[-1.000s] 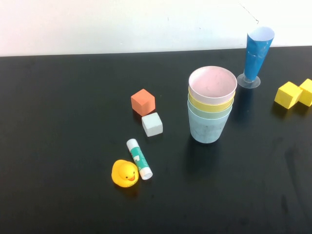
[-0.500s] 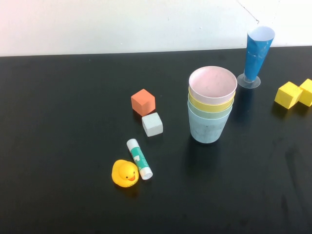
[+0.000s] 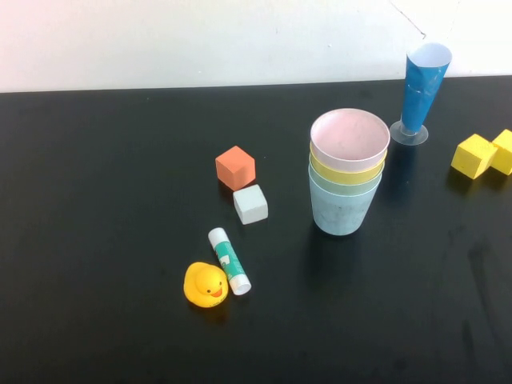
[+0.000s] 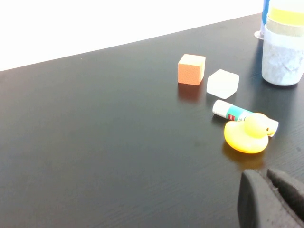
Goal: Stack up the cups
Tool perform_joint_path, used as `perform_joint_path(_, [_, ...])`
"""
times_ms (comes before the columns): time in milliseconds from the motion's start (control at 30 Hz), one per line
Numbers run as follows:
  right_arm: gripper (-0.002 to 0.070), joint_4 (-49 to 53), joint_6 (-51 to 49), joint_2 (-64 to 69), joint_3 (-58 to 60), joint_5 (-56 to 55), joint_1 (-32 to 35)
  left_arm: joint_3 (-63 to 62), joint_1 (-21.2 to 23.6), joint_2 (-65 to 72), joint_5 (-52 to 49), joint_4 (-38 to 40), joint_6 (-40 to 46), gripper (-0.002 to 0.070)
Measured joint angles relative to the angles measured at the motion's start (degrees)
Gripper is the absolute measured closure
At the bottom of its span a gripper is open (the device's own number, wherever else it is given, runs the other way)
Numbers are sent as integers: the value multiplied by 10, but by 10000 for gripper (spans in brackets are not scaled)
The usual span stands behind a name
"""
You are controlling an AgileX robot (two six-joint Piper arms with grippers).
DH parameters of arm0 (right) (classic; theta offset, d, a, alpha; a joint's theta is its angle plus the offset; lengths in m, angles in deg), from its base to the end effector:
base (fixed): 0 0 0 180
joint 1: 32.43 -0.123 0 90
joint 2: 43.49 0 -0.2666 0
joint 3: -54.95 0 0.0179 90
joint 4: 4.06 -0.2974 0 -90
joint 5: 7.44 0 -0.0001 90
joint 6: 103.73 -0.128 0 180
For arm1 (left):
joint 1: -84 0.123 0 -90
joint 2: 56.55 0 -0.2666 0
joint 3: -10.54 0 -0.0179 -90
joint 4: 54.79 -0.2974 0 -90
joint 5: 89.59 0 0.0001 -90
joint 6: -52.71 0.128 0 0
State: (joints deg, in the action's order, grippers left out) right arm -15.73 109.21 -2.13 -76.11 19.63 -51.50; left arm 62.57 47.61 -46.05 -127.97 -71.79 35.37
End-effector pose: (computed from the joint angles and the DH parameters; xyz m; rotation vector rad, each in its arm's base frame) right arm 0.1956 0.0801 0.2578 -0.7773 1.8844 0.0563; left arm 0.1084 -0.0510 0.3034 0.3593 1.7128 -0.3568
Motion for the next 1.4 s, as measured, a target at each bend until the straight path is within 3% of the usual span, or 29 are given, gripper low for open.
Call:
perform_joint_path(167, [678,61,-80,-123,76,-23,22,0,0,0,-1,0,0,673])
perform_joint_path(400, [678,105,-125,-296,179,-25,165,0,0,0,-1,0,0,673])
perform_joint_path(600, [678,111,-166,-337,242,-33,252,0,0,0,-2,0,0,673])
perform_joint_path(733, [678,117,-199,-338,275,-38,246,0,0,0,-2,0,0,673])
perform_joint_path(1000, [679,188,-281,-338,288,-62,166,0,0,0,-2,0,0,673])
perform_joint_path(1400, [679,198,-284,-338,288,-64,161,0,0,0,-2,0,0,673])
